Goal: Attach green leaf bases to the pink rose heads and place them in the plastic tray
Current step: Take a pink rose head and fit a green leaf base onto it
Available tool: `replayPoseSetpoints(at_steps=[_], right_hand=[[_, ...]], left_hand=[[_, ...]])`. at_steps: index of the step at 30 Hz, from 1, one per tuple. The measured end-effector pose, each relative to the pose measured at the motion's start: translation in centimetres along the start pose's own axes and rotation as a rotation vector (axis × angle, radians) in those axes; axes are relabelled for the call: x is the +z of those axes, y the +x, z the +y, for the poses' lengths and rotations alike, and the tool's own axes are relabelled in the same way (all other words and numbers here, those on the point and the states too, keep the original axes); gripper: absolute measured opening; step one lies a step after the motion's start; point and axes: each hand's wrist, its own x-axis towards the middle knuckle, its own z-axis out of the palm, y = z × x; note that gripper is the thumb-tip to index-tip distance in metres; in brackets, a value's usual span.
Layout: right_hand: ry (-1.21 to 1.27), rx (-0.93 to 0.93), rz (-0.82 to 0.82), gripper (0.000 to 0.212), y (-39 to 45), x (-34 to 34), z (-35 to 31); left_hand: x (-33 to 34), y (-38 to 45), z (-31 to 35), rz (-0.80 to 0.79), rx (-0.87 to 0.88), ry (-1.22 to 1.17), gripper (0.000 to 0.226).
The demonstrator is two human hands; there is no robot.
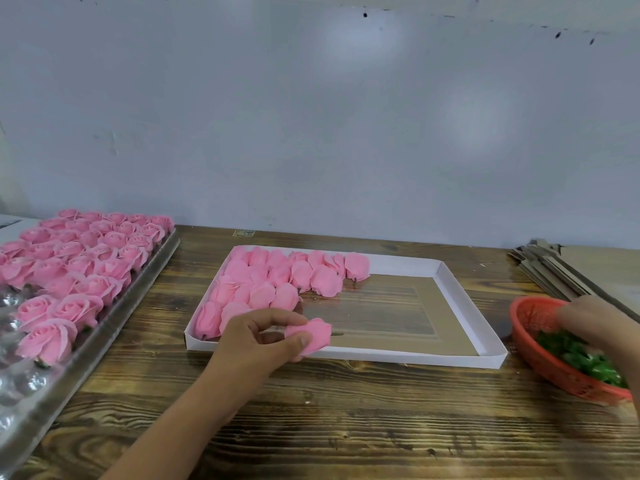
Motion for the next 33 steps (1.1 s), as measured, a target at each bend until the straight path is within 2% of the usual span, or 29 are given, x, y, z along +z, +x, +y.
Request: replayPoseSetpoints(at_steps=[3,8,12,16,21,26,33], right_hand=[[-0.032,-0.009,0.045,0.019,0.4,-0.2,0.3],[0.045,0.025,0.100,0.014,2.3,-0.1,1.6],[0.265,0.114,0.116,0.022,4.2,0.5,2.8],[0.233,0.080,0.184,0.033,5.7,0.8,3.7],[0.326,0.092,0.083,0.033,4.6,0.5,2.9],[0.213,-0.001,0.044,0.022,1.8,0.6,2.8],[-0.018,0.013,0.142,0.015,4.0,1.5,4.5]], left_hand=[[0.1,0.0,0.1,0.000,0.003,-0.019,0.024],[0.1,0.0,0.2,0.005,-0.001,0.001,0.025],[0.0,0.0,0.3,0.007,-0.007,0.008,0.025],[0.0,0.0,0.4,0.007,0.003,0.004,0.025],[0.0,-0.1,0.5,0.007,0.025,-0.019,0.026],[0.1,-0.1,0.6,-0.001,0.027,-0.041,0.025],[0.0,-0.2,0.7,0.005,0.028,-0.024,0.027]])
